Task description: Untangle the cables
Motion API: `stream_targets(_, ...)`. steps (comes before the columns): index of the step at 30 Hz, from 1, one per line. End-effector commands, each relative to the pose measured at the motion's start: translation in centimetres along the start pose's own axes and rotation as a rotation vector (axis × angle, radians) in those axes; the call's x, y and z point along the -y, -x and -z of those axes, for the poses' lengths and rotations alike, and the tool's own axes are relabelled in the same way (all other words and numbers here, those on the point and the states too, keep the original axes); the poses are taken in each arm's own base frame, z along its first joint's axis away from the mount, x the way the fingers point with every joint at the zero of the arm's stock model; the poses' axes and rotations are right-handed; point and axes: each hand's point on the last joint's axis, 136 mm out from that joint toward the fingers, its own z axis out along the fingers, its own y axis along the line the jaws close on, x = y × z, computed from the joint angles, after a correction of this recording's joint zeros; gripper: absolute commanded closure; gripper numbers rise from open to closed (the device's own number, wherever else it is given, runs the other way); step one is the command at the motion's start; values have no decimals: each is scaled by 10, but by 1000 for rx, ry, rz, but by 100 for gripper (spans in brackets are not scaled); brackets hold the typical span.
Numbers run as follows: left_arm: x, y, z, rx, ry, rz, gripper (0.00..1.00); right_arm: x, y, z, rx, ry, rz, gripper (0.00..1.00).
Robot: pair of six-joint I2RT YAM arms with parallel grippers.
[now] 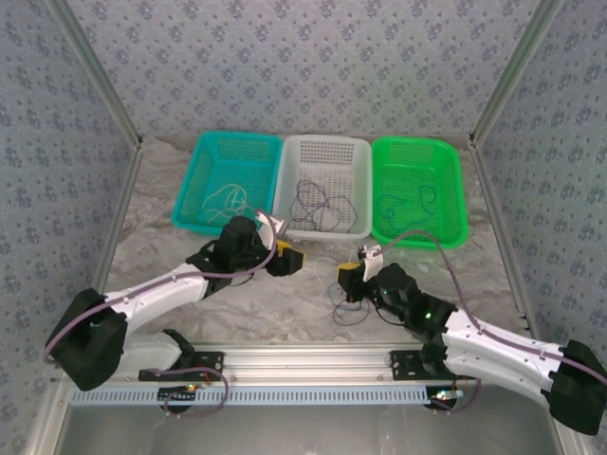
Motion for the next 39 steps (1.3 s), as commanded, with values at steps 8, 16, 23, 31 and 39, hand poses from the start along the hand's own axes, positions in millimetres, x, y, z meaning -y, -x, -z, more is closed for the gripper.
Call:
stream_targets(8,27,-12,-36,-35,-98,82,39,-6,9,2,45,38,-14,90)
stream_targets(16,36,-21,-58,-83,-118,98,63,-4,9,4,67,38,-22,90)
stream_targets(23,38,-13,-51,-47,-109,82,97,7,0,5,50,-5,-33,83)
stream_targets(31,37,-17,-32,-92,-61,23,100,63,-29,20,-74,-312,-86,41)
stream_targets(39,46,-7,-2,-77,-40,-42,100,55,-19,22,-60,-288,-27,21)
